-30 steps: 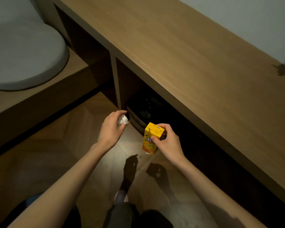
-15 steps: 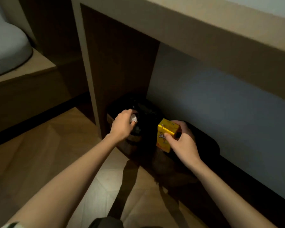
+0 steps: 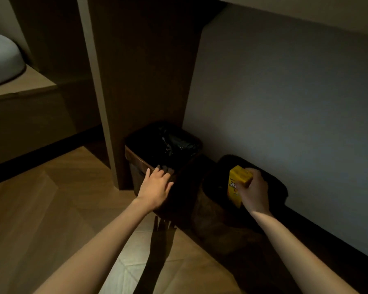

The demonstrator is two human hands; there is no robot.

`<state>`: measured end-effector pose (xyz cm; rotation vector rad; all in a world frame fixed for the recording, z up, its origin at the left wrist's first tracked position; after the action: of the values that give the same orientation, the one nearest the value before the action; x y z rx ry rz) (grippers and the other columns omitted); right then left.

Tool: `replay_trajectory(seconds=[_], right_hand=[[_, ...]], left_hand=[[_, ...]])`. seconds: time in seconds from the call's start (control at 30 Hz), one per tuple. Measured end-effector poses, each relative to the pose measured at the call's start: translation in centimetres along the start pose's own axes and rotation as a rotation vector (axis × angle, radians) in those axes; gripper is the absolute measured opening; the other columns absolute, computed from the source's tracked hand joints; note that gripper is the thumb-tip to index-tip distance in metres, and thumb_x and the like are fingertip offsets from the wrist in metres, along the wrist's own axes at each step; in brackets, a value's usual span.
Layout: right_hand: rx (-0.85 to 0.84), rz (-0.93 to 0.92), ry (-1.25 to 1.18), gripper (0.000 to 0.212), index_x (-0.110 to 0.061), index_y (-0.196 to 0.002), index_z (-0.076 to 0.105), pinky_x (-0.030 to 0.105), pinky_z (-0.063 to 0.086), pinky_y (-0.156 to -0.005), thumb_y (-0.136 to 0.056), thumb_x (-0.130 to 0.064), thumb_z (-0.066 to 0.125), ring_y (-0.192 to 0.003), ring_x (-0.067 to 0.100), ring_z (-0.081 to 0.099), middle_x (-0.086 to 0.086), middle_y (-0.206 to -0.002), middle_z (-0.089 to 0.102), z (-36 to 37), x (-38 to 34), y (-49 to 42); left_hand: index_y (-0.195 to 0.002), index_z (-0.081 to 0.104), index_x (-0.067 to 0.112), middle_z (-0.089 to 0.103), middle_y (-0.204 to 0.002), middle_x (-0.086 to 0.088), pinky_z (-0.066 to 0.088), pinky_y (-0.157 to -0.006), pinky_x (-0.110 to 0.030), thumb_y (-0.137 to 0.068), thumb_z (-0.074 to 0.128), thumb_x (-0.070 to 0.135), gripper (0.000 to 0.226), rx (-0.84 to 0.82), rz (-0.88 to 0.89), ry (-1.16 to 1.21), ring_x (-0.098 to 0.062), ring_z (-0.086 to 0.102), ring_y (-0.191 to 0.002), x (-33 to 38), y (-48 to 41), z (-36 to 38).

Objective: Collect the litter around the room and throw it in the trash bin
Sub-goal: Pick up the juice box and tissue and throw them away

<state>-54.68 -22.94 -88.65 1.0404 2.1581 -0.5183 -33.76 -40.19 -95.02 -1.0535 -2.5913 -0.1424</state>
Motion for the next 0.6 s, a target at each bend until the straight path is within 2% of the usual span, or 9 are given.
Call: replay_trajectory(seconds=[0.07, 0.13, 0.23, 0.37, 0.5, 0.6], right_hand=[[-0.049, 0.053, 0.05, 0.051, -0.013, -0.137, 0.043, 0.046, 0.035, -0.107, -0.089, -0.015, 0.062, -0.132, 0.033, 0.036, 0.012, -0.137, 0.048, 0.9, 1.1, 0.2], [-0.053, 0.061, 0.063, 0.051, -0.013, -0.139, 0.041, 0.042, 0.032, -0.108, -0.091, -0.016, 0.06, -0.135, 0.031, 0.03, 0.009, -0.141, 0.045, 1.2, 1.3, 0.5], [-0.063, -0.033, 0.05, 0.047, -0.015, -0.136, 0.046, 0.035, 0.035, -0.105, -0.091, -0.016, 0.061, -0.133, 0.026, 0.036, 0.006, -0.138, 0.049, 1.9, -0.5, 1.1], [-0.191, -0.135, 0.004, 0.04, -0.024, -0.131, 0.05, 0.029, 0.038, -0.103, -0.093, -0.02, 0.058, -0.128, 0.016, 0.043, -0.002, -0.135, 0.05, 3.8, -4.6, 2.8], [-0.306, -0.205, 0.008, 0.037, -0.027, -0.132, 0.05, 0.018, 0.039, -0.089, -0.096, -0.023, 0.053, -0.119, 0.005, 0.047, -0.009, -0.131, 0.052, 4.6, -10.1, 5.7], [-0.364, -0.241, 0.008, 0.036, -0.026, -0.131, 0.052, 0.023, 0.043, -0.097, -0.095, -0.022, 0.055, -0.122, 0.009, 0.048, -0.007, -0.13, 0.054, 4.2, -15.4, 8.0]], left_hand=[[-0.141, 0.038, 0.018, 0.035, -0.149, -0.004, 0.006, -0.118, -0.044, -0.1, 0.035, 0.032, 0.044, -0.01, 0.014, -0.015, -0.023, 0.016, -0.145, 0.0, 0.5, 0.0], [-0.143, 0.035, 0.02, 0.03, -0.153, -0.003, 0.004, -0.118, -0.045, -0.1, 0.034, 0.033, 0.044, -0.03, 0.018, -0.026, -0.022, 0.012, -0.146, -0.1, 0.6, 0.0], [-0.143, 0.033, 0.021, 0.028, -0.153, -0.002, 0.003, -0.117, -0.046, -0.1, 0.034, 0.033, 0.045, -0.046, 0.009, -0.016, -0.021, 0.011, -0.146, -0.3, 0.6, -0.1], [-0.145, 0.03, 0.022, 0.026, -0.154, -0.002, 0.007, -0.117, -0.044, -0.1, 0.035, 0.034, 0.047, -0.018, -0.05, 0.029, -0.023, 0.014, -0.145, 0.0, 1.3, -1.9], [-0.146, 0.028, 0.026, 0.031, -0.152, 0.0, 0.014, -0.117, -0.045, -0.099, 0.038, 0.033, 0.049, 0.029, -0.114, 0.102, -0.021, 0.022, -0.143, 0.7, 3.1, -6.2], [-0.145, 0.032, 0.026, 0.042, -0.146, 0.0, 0.024, -0.115, -0.043, -0.098, 0.039, 0.034, 0.048, 0.081, -0.161, 0.111, -0.019, 0.035, -0.137, 0.9, 5.7, -11.5]])
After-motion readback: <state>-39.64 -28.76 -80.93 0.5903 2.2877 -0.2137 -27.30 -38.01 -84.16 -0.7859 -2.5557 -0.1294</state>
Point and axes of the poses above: each hand's wrist, its own y-axis away from the middle knuckle, its own z-axis out of the palm, x = y × z, the point moved 9 cm from there along -y, towards the middle knuckle
